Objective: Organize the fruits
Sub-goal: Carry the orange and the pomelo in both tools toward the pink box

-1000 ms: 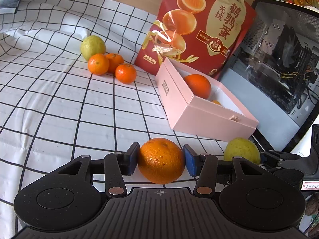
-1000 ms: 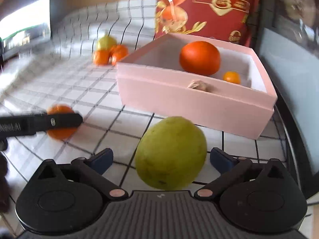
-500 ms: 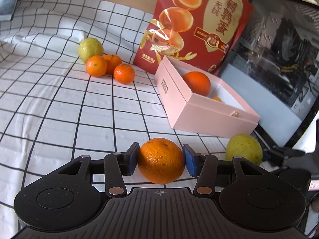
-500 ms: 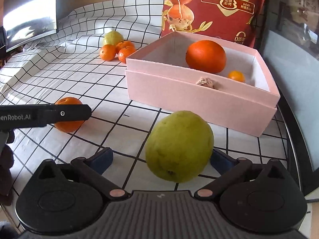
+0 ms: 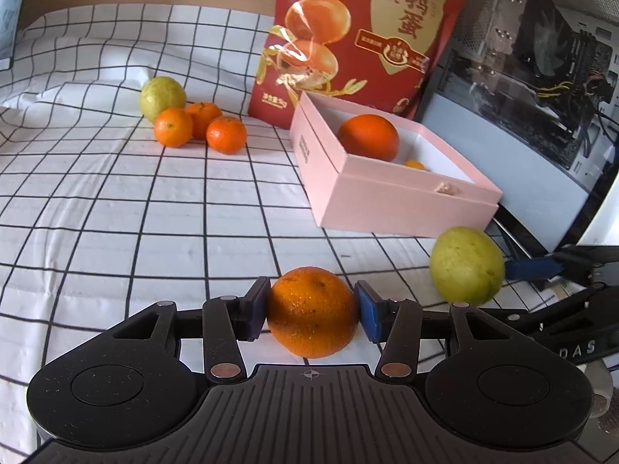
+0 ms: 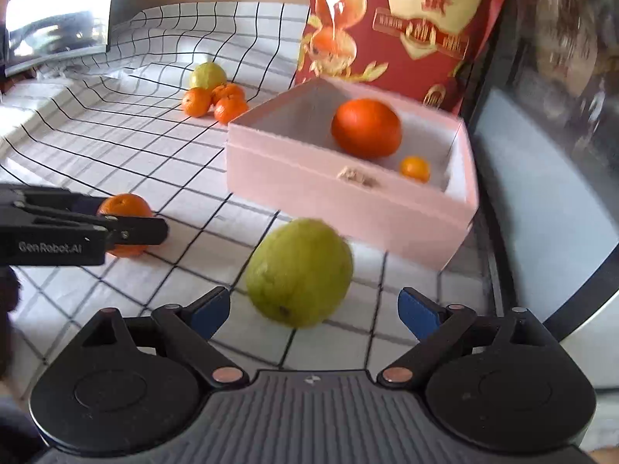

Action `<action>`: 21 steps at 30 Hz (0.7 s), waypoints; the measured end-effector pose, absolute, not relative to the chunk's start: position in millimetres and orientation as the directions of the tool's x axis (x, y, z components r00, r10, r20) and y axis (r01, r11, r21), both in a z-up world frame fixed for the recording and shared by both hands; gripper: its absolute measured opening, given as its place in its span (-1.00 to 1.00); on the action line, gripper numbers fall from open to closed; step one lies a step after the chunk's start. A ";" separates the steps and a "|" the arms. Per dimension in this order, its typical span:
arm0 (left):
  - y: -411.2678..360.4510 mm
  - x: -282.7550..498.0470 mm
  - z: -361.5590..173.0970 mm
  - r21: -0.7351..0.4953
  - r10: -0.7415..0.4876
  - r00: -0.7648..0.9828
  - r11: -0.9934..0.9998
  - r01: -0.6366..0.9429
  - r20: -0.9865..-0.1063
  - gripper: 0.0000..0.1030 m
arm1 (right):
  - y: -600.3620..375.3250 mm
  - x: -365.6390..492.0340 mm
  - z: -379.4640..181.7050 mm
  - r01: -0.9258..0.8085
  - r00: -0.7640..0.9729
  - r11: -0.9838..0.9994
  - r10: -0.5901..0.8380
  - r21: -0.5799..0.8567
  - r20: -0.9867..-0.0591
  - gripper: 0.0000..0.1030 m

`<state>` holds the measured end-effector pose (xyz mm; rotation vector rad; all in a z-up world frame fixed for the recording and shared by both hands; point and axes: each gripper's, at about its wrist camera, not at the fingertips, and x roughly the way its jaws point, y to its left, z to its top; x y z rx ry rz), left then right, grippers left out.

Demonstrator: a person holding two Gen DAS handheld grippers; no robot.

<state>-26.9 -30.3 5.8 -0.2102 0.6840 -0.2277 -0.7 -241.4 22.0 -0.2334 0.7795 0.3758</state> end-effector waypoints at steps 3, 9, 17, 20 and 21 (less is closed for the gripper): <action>-31.8 -29.8 6.5 -0.266 -0.276 0.748 0.954 0.138 -0.603 0.03 | -248.3 4.4 16.6 -0.411 0.598 0.911 0.301 0.038 -0.743 0.83; -28.0 -31.3 6.5 -0.295 -0.280 0.752 0.948 0.119 -0.596 0.03 | -258.0 18.2 6.1 -0.371 0.604 0.920 0.343 0.126 -0.720 0.80; -30.5 -34.3 5.0 -0.287 -0.278 0.762 0.950 0.126 -0.585 0.03 | -243.9 27.8 4.2 -0.380 0.658 0.921 0.330 0.080 -0.677 0.23; -29.8 -36.1 4.5 -0.289 -0.281 0.765 0.949 0.129 -0.579 0.03 | -239.7 24.7 5.0 -0.369 0.669 0.928 0.307 0.055 -0.677 0.22; -29.5 -36.9 4.2 -0.291 -0.282 0.766 0.948 0.129 -0.577 0.03 | -240.2 23.6 5.0 -0.372 0.671 0.927 0.306 0.051 -0.675 0.22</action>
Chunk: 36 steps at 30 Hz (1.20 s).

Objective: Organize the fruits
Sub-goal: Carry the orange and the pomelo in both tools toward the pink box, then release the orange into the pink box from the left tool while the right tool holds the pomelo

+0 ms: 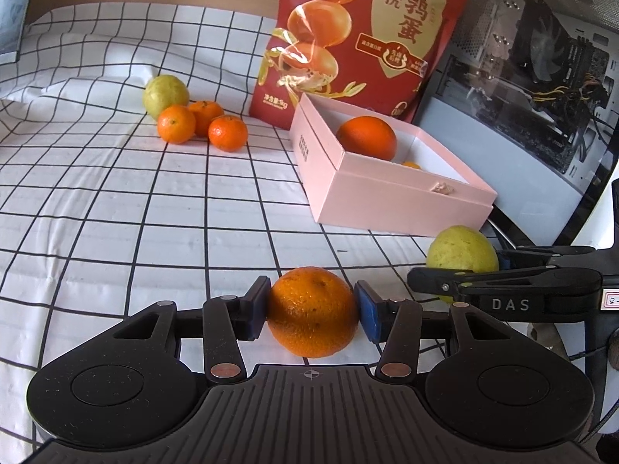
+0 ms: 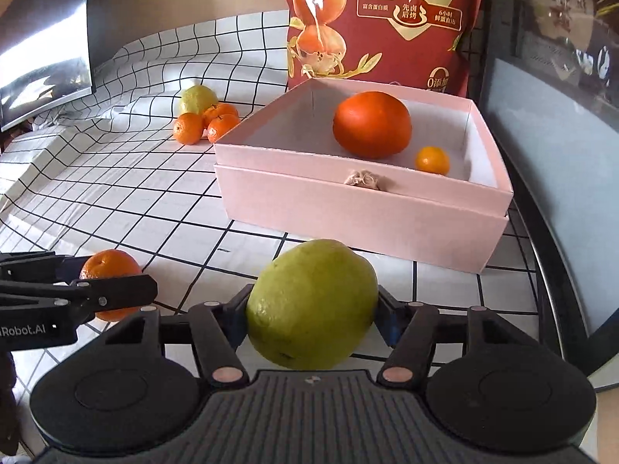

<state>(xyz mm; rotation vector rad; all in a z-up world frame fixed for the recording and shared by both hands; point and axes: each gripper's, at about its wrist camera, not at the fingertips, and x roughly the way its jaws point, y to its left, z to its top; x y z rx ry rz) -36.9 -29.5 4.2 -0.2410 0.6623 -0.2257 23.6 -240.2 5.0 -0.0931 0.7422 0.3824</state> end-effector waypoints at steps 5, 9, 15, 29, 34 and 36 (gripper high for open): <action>-30.0 -36.7 5.0 -0.293 -0.279 0.770 0.948 0.125 -0.574 0.03 | -246.6 16.9 5.9 -0.370 0.674 0.928 0.296 0.037 -0.676 0.22; -31.0 -33.2 4.6 -0.304 -0.277 0.774 0.946 0.115 -0.569 0.03 | -253.4 11.1 7.2 -0.372 0.674 0.928 0.288 0.024 -0.681 0.21; -31.0 -16.0 12.8 -0.363 -0.335 0.745 0.922 0.133 -0.577 0.02 | -259.9 11.8 22.8 -0.347 0.706 0.937 0.286 0.036 -0.648 0.21; -45.4 77.0 120.0 -0.297 -0.324 0.846 0.932 0.209 -0.423 0.02 | -245.5 56.2 166.5 -0.221 0.896 0.973 0.179 -0.059 -0.405 0.21; -59.1 106.8 96.2 -0.369 -0.391 0.775 0.903 0.219 -0.496 0.02 | -245.5 69.6 181.1 -0.201 0.902 0.978 0.162 -0.057 -0.401 0.21; -67.7 115.0 88.7 -0.353 -0.380 0.766 0.911 0.213 -0.519 0.03 | -242.5 75.7 182.0 -0.198 0.902 0.978 0.154 -0.068 -0.404 0.21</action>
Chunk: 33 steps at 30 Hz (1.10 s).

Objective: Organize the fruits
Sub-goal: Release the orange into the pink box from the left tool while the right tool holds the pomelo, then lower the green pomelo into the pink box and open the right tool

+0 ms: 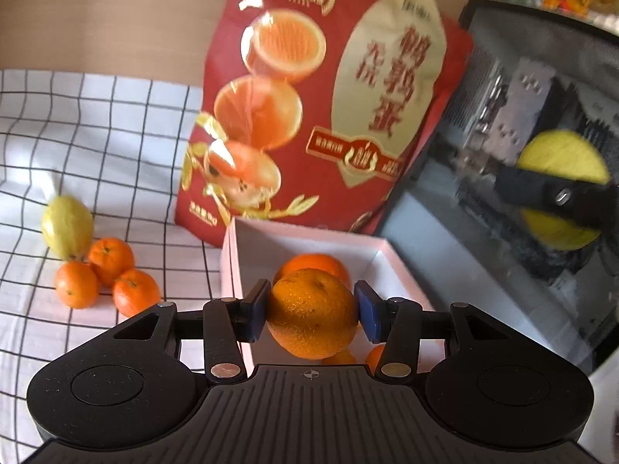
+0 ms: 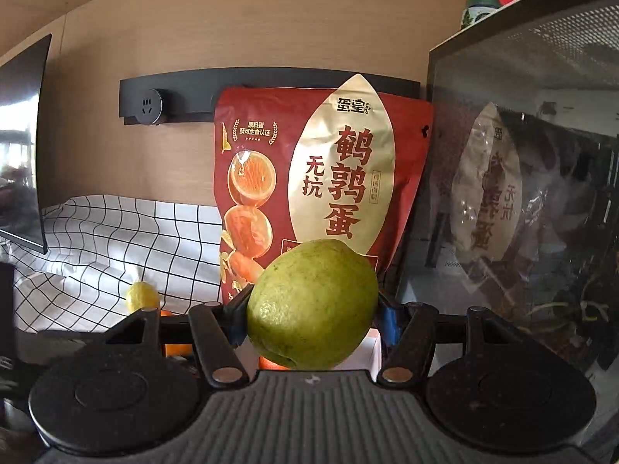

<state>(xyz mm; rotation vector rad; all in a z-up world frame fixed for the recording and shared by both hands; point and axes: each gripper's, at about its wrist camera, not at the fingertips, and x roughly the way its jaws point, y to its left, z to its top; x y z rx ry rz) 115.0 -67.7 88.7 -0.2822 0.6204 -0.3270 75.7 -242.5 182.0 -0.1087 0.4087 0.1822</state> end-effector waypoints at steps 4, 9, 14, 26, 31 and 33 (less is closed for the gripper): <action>-87.1 124.9 75.7 -0.264 -0.348 0.734 0.936 0.234 -0.583 0.03 | -240.3 80.1 180.4 -0.207 0.891 0.977 0.163 -0.059 -0.424 0.21; -84.9 119.3 76.1 -0.259 -0.363 0.760 0.930 0.261 -0.539 0.00 | -243.3 84.6 173.3 -0.228 0.866 0.974 0.196 -0.015 -0.460 0.21; -61.7 109.5 97.1 -0.326 -0.371 0.825 0.914 0.243 -0.427 0.00 | -247.8 91.2 165.9 -0.219 0.849 0.976 0.197 0.014 -0.490 0.21; 0.1 99.9 92.8 -0.329 -0.236 0.879 0.939 0.097 -0.415 0.00 | -232.8 134.0 101.8 -0.220 0.710 0.969 0.235 0.108 -0.664 0.21; 26.3 97.5 83.4 -0.337 -0.198 0.882 0.940 0.048 -0.428 0.00 | -226.0 153.6 71.8 -0.175 0.678 0.981 0.183 0.085 -0.712 0.21; 36.4 95.0 80.7 -0.341 -0.185 0.884 0.939 0.031 -0.429 0.00 | -225.6 161.6 61.0 -0.152 0.662 0.985 0.159 0.077 -0.732 0.21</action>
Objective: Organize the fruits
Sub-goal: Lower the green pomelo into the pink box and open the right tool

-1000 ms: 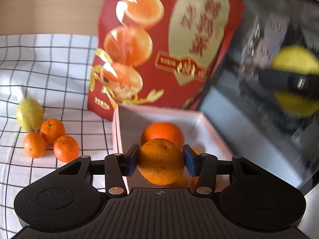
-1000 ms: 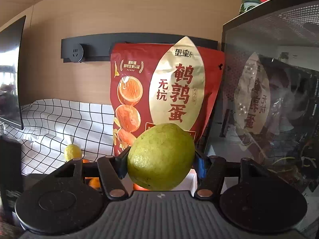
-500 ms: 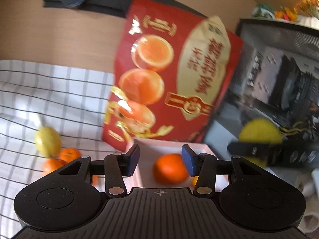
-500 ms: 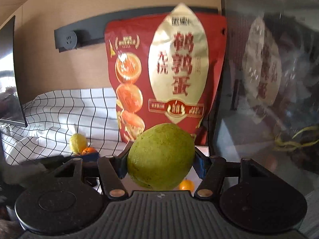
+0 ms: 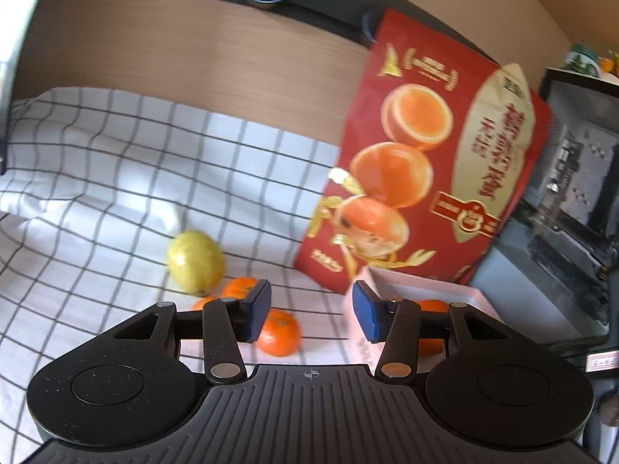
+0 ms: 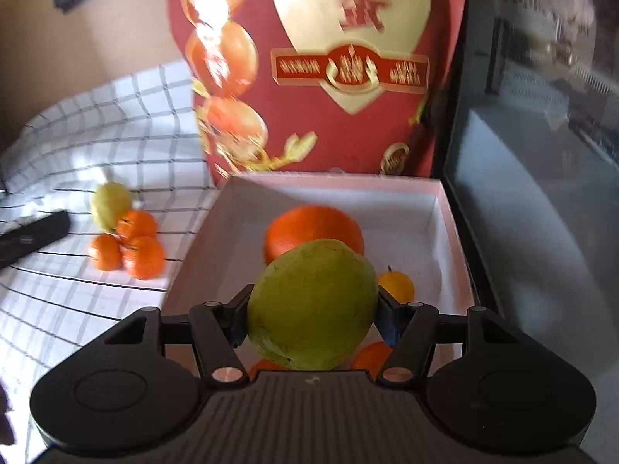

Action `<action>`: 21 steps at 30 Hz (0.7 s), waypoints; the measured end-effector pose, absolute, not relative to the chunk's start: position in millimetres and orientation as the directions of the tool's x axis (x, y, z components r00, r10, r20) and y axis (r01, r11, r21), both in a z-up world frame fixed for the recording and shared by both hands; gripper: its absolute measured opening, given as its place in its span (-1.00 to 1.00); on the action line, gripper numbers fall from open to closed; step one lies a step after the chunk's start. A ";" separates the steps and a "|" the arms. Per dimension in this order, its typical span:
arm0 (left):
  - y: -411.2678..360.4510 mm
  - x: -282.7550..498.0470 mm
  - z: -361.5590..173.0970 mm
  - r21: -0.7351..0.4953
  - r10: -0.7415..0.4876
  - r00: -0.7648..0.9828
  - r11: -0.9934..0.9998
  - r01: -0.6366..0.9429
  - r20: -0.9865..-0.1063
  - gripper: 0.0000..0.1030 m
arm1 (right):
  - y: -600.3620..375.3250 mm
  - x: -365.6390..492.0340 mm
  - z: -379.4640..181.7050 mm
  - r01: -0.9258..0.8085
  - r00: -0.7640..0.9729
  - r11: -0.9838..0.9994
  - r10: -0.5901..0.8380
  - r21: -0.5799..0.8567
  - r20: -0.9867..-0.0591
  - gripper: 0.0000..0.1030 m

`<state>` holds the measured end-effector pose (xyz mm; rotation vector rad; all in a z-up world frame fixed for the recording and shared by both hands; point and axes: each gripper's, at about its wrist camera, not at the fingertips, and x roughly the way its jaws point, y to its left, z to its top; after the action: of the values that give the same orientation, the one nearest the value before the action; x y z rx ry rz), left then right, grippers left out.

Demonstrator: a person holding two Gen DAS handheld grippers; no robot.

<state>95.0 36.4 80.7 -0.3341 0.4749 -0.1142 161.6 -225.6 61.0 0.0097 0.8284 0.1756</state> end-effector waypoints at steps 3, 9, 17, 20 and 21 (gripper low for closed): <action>48.8 94.0 75.2 -0.347 -0.175 0.883 0.938 0.015 -0.436 0.00 | -227.0 173.4 43.3 -0.131 0.613 0.988 0.145 0.081 -0.777 0.22; 78.6 91.8 57.2 -0.364 -0.144 0.876 0.931 -0.038 -0.460 0.00 | -234.3 166.8 48.0 -0.131 0.648 0.990 0.124 0.050 -0.751 0.33; 128.7 78.6 30.4 -0.495 -0.096 0.893 0.856 -0.152 -0.440 0.00 | -203.1 107.6 120.8 -0.272 0.806 0.962 0.206 -0.038 -0.554 0.53; 137.4 69.3 23.4 -0.532 -0.095 0.915 0.835 -0.140 -0.391 0.00 | -177.9 100.3 140.4 -0.367 0.763 0.928 0.339 0.064 -0.549 0.53; 139.7 66.3 20.6 -0.545 -0.096 0.924 0.828 -0.132 -0.370 0.00 | -165.8 100.4 143.7 -0.393 0.743 0.915 0.374 0.092 -0.555 0.53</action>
<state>66.3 139.7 20.6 -0.5993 0.3974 0.0196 100.4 -165.8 143.7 -0.0318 0.6006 0.4201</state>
